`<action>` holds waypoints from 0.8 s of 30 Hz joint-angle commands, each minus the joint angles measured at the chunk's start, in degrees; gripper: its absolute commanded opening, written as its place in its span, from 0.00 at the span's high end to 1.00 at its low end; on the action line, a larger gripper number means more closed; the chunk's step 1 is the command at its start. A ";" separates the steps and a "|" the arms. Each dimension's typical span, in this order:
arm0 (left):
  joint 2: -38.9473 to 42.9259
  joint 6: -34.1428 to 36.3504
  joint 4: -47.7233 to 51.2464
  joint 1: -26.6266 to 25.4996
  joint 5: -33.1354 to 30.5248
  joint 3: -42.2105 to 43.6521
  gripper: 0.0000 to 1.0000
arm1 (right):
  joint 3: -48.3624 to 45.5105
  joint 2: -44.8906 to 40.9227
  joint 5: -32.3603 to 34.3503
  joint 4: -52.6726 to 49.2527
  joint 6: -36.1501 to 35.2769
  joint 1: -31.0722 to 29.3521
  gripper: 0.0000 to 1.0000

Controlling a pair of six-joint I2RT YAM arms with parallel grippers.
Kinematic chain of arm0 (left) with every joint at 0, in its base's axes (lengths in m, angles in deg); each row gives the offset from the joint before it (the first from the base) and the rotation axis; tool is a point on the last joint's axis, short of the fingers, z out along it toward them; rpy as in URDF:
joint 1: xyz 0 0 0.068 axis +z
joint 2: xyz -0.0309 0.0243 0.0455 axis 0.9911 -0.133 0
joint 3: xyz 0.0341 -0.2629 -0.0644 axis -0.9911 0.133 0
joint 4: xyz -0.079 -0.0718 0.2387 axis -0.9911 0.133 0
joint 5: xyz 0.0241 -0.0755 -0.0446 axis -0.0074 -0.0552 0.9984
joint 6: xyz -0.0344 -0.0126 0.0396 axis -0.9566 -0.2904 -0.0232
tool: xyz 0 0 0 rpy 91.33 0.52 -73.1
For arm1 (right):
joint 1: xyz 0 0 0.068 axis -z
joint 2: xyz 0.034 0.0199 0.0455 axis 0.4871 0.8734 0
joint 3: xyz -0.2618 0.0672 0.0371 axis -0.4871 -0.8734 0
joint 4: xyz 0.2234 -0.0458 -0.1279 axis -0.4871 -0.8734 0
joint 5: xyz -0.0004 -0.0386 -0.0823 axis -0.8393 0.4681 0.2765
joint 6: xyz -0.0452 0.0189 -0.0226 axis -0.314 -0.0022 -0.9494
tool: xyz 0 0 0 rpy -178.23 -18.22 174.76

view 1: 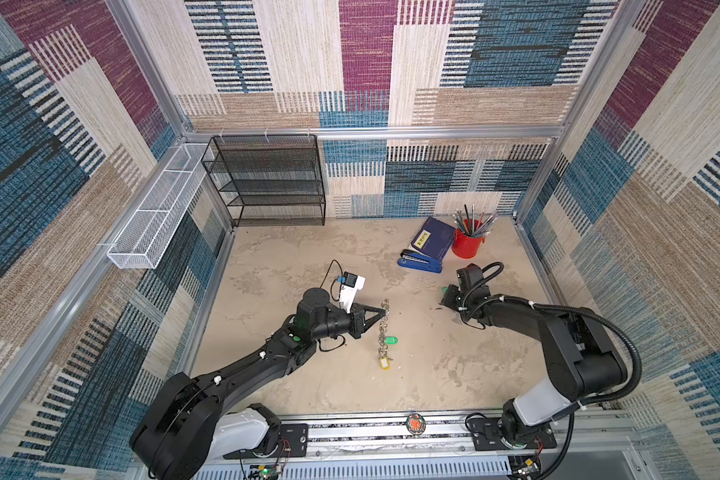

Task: Put the keys on the keyring
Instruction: 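Lower the right gripper and grasp the green-tagged key's ring, then lift the key and carry it with the right gripper toward the ring plate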

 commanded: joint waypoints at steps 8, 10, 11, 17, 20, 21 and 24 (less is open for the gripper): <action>5.07 2.14 6.12 0.02 -4.35 -2.05 1.00 | -15.66 -19.08 -19.46 26.53 -10.52 -0.86 1.00; 5.59 1.71 6.72 0.07 -4.36 -2.21 1.00 | -17.94 -22.35 -25.44 30.82 -11.67 -1.12 1.00; 5.99 1.99 7.94 0.05 -4.73 -2.52 1.00 | -18.83 -23.77 -28.02 32.58 -12.30 -1.43 1.00; 9.56 7.56 20.06 0.03 -9.39 -6.34 1.00 | -19.22 -28.11 -41.96 35.56 -15.42 -4.39 1.00; 9.99 10.03 25.26 0.02 -10.30 -8.74 1.00 | -18.40 -30.08 -44.90 33.84 -16.72 -6.94 1.00; 10.10 10.72 26.39 -0.02 -10.62 -9.20 1.00 | -18.37 -30.87 -46.15 33.84 -16.82 -7.57 1.00; 9.76 12.23 27.19 -0.27 -10.81 -10.26 1.00 | -17.73 -32.26 -49.41 32.76 -16.91 -8.99 1.00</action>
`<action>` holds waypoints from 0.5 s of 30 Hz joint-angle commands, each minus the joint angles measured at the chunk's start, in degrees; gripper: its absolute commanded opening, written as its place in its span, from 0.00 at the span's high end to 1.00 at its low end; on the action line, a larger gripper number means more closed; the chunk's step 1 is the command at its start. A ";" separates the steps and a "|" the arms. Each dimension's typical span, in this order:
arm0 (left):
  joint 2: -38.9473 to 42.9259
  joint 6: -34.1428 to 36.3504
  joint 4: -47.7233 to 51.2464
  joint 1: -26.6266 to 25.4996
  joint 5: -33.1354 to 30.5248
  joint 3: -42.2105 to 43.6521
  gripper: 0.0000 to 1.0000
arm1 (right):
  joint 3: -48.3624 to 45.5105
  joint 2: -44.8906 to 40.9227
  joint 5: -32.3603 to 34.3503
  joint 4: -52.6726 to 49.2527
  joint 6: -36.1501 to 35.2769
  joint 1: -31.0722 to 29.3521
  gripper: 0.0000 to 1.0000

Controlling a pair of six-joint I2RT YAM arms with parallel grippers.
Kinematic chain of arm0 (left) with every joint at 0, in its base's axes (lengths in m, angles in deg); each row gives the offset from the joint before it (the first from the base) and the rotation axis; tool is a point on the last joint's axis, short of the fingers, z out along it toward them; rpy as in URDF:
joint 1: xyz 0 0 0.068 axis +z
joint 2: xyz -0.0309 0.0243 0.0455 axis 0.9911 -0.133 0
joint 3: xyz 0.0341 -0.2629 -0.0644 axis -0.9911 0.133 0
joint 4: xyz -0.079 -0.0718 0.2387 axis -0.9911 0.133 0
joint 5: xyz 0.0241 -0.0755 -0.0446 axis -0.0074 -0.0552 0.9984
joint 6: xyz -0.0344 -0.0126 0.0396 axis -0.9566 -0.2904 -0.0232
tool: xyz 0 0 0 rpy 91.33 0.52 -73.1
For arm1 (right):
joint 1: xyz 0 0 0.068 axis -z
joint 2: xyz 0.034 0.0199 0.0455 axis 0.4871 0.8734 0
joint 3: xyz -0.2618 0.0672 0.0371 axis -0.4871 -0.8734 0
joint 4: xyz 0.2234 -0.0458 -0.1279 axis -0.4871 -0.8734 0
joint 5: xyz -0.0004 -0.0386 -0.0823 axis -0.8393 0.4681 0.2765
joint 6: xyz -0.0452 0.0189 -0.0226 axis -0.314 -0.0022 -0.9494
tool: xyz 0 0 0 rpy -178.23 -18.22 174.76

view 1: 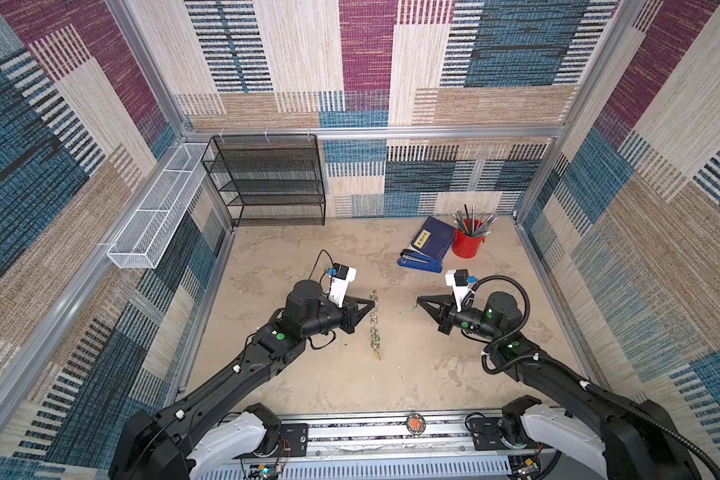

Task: Put the keys on the keyring
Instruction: 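Lift the key and carry it with the right gripper toward the ring plate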

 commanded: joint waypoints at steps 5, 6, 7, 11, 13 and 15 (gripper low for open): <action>-2.27 9.16 5.06 -2.83 -3.49 -4.65 1.00 | 3.18 -1.25 -9.31 -2.34 -0.93 -3.38 1.00; -2.78 10.58 5.91 -3.60 -4.73 -5.29 1.00 | 3.65 -1.09 -9.47 -2.95 -0.94 -4.16 1.00; -2.83 11.72 6.01 -4.20 -5.55 -5.52 1.00 | 4.08 -0.86 -9.15 -3.85 -1.08 -4.94 1.00; -2.83 14.47 3.78 -5.77 -8.33 -4.47 1.00 | 5.18 0.05 -9.57 -5.44 -0.90 -7.08 1.00; -2.97 15.83 2.68 -6.55 -8.44 -4.13 1.00 | 5.13 -0.01 -9.66 -5.35 -0.58 -7.61 1.00; -2.84 16.96 1.28 -7.43 -8.75 -3.30 1.00 | 5.77 0.24 -9.09 -6.62 -1.17 -8.01 1.00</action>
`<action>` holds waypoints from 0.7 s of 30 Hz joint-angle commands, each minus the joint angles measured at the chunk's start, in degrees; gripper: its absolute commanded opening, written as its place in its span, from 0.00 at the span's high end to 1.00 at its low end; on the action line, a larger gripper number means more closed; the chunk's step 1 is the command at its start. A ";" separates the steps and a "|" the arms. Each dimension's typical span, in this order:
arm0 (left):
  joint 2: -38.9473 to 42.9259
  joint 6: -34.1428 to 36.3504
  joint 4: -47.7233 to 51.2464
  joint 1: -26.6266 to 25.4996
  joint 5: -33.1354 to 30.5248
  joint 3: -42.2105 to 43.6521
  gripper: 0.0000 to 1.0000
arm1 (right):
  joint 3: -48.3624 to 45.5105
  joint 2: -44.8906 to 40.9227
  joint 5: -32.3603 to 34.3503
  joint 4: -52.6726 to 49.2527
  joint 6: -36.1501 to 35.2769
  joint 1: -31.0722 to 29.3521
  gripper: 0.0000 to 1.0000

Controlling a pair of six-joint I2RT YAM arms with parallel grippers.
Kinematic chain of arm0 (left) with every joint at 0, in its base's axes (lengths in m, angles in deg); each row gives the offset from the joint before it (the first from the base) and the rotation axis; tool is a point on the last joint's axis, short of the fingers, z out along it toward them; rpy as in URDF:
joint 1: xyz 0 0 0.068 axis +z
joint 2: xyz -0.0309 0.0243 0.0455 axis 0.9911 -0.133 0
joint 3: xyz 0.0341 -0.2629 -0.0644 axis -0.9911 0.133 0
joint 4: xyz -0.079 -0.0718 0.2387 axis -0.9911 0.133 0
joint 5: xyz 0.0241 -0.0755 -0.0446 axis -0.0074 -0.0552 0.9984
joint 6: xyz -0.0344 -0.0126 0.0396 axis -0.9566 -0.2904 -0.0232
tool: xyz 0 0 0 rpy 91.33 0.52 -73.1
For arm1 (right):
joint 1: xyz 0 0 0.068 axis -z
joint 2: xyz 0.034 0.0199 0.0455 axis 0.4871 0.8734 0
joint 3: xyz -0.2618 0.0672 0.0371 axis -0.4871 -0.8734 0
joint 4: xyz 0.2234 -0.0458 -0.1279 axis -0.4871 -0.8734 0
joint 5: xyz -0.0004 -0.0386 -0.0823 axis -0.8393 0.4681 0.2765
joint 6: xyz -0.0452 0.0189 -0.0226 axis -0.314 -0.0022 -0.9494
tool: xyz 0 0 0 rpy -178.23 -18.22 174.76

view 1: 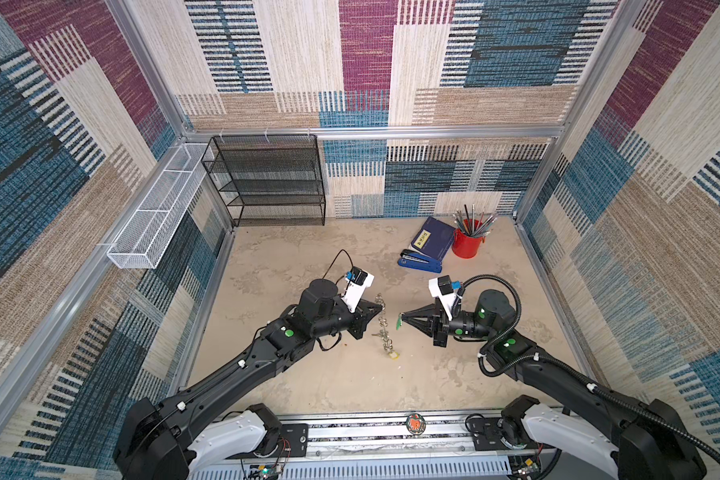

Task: Put the keys on the keyring
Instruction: 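Lift the key and carry it with the right gripper toward the ring plate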

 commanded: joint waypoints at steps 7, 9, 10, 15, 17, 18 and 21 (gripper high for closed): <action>0.71 6.79 -5.20 -2.43 -2.53 2.41 1.00 | 2.25 0.90 1.73 -3.01 -0.87 -1.00 1.00; 0.72 7.03 -5.10 -2.63 -2.78 2.50 1.00 | 2.69 1.41 1.99 -3.44 -1.00 -1.09 1.00; 0.71 7.13 -5.13 -2.82 -2.77 2.51 1.00 | 2.89 1.77 2.23 -3.87 -1.09 -1.22 1.00; 0.62 8.24 -3.77 -3.94 -3.71 1.87 1.00 | 4.61 3.53 3.97 -5.84 -1.67 -1.87 1.00; 0.78 8.96 -3.22 -4.40 -4.55 1.79 1.00 | 5.43 4.40 4.59 -7.04 -1.91 -2.01 1.00; 0.80 9.42 -2.94 -4.73 -5.14 1.79 1.00 | 5.75 4.66 4.59 -7.15 -1.80 -2.06 1.00; 0.88 10.49 -2.16 -5.52 -6.86 1.62 1.00 | 6.60 5.77 4.49 -8.05 -1.44 -2.16 1.00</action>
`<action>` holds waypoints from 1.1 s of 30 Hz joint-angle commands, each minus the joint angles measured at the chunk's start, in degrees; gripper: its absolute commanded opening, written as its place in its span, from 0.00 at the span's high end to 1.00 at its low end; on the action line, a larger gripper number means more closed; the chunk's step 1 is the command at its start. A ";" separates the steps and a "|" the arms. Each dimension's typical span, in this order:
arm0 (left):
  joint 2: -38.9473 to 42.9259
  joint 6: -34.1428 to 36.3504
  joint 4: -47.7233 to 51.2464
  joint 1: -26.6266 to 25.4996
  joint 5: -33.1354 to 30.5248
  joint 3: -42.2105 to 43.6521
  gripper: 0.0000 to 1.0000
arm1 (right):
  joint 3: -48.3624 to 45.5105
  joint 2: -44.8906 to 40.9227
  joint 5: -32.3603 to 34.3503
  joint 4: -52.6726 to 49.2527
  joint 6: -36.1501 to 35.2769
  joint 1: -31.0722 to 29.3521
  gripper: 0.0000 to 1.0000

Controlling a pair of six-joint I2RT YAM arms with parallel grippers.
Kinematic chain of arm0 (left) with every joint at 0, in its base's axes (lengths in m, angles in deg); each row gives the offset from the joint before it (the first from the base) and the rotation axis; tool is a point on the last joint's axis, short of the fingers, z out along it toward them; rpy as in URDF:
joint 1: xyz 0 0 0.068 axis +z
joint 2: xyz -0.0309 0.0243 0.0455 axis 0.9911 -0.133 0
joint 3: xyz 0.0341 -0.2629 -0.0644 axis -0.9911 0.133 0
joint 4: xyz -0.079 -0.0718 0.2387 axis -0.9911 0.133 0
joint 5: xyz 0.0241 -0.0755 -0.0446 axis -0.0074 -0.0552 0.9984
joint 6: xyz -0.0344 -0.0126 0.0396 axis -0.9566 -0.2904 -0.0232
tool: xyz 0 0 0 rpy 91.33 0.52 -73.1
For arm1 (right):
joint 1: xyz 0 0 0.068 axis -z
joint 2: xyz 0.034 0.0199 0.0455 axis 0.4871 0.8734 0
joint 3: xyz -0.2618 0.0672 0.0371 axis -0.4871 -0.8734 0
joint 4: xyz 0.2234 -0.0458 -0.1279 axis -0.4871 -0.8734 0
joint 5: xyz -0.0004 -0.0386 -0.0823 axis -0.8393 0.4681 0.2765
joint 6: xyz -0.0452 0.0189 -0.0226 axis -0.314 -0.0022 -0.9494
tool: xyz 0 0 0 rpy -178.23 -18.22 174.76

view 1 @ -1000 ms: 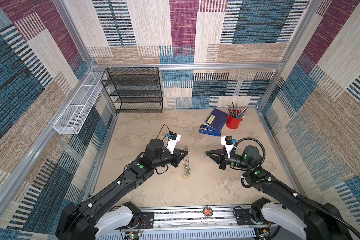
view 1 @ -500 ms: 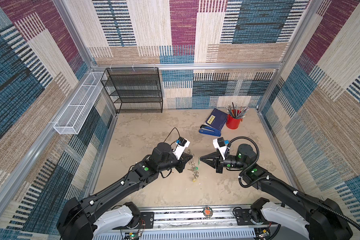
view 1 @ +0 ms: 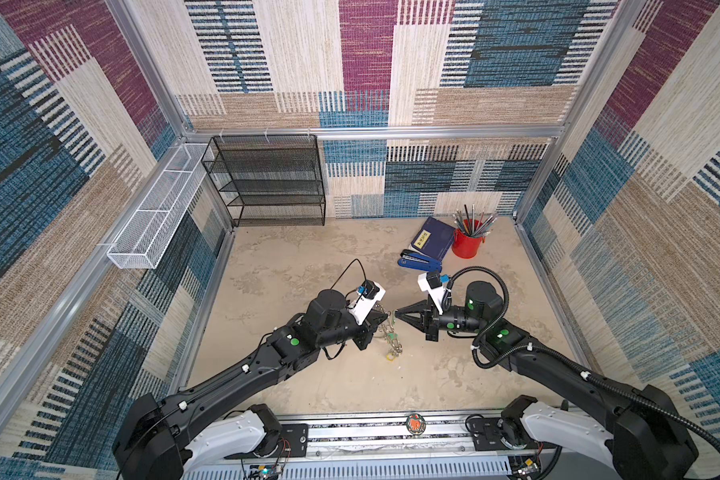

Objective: Put the keys on the keyring

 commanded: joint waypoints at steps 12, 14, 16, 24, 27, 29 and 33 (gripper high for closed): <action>0.15 4.81 1.52 -2.72 -6.00 -1.14 1.00 | 4.15 3.48 2.14 -5.60 -1.28 -1.45 1.00; 0.06 4.87 1.83 -2.85 -6.15 -1.27 1.00 | 4.48 3.94 2.30 -5.89 -1.40 -1.74 1.00; 0.10 5.09 1.94 -3.19 -6.18 -1.31 1.00 | 4.76 4.25 3.18 -6.30 -1.49 -1.98 1.00; -0.13 5.22 2.02 -3.51 -6.93 -1.40 1.00 | 5.21 5.35 3.45 -7.03 -2.00 -2.42 1.00; -0.36 5.03 2.37 -3.55 -8.68 -1.65 1.00 | 4.83 4.82 3.13 -6.70 -1.68 -2.50 1.00; -0.74 5.06 3.55 -3.59 -10.03 -2.19 1.00 | 4.58 3.84 3.04 -6.13 -1.32 -2.48 1.00; -0.32 4.44 3.61 -3.56 -13.07 -1.62 1.00 | 5.11 2.68 4.52 -7.53 -1.85 -2.47 1.00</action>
